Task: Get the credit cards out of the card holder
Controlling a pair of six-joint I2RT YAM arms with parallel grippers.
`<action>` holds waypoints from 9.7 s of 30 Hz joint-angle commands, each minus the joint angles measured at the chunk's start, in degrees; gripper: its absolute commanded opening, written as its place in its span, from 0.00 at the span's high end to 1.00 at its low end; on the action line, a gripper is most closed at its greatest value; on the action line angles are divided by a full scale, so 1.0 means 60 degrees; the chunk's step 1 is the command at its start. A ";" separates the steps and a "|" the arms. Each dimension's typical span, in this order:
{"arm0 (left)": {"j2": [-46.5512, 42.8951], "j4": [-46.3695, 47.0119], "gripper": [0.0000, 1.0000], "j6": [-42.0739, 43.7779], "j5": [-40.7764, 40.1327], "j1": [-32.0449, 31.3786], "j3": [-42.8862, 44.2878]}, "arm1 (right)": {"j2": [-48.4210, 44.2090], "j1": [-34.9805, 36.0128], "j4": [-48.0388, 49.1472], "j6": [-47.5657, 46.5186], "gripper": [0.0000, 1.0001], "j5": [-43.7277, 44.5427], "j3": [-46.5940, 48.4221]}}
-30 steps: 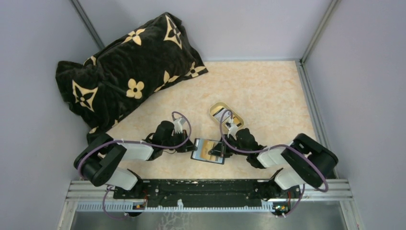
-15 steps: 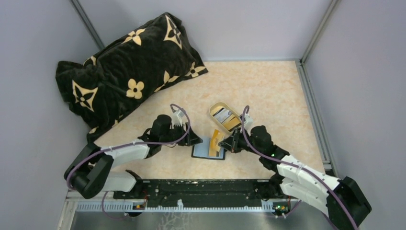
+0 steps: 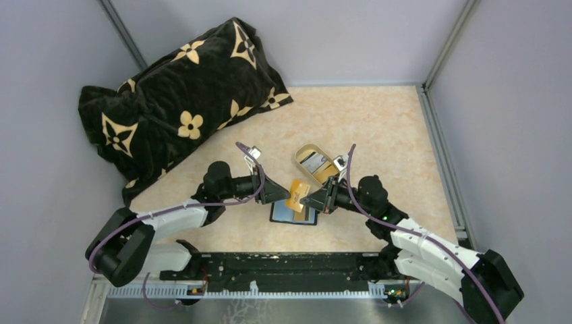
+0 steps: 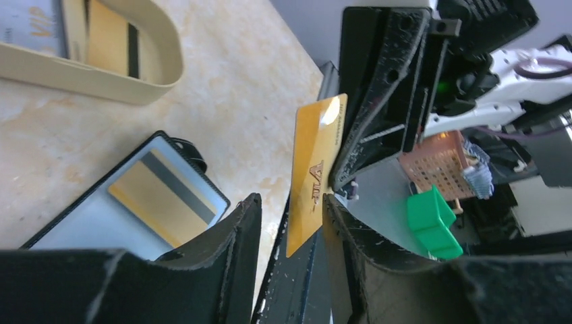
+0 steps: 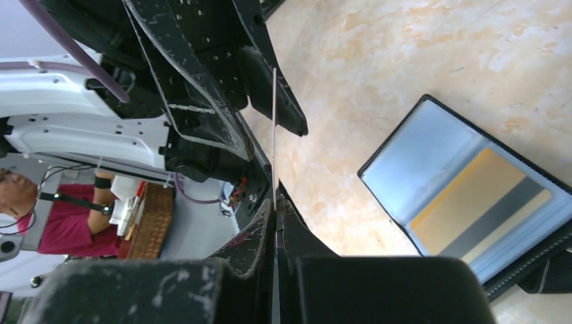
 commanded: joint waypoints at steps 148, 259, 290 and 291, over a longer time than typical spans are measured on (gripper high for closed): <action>0.5100 0.0477 0.80 0.0320 -0.0905 -0.1129 0.0678 | 0.4300 0.1295 0.2049 -0.0695 1.00 0.4156 -0.1779; 0.3765 0.0311 1.00 0.0749 -0.0305 0.0440 -0.0630 | 0.5383 0.1428 0.2243 -0.0974 1.00 0.3746 -0.1069; 0.3751 -0.2989 1.00 0.2664 0.0848 0.0778 0.0415 | 0.5278 0.1441 0.1327 -0.1818 1.00 0.2860 0.1127; 0.3804 -0.2986 1.00 0.2691 0.0850 0.0775 0.0434 | 0.5399 0.1446 0.1442 -0.1789 1.00 0.2810 0.1180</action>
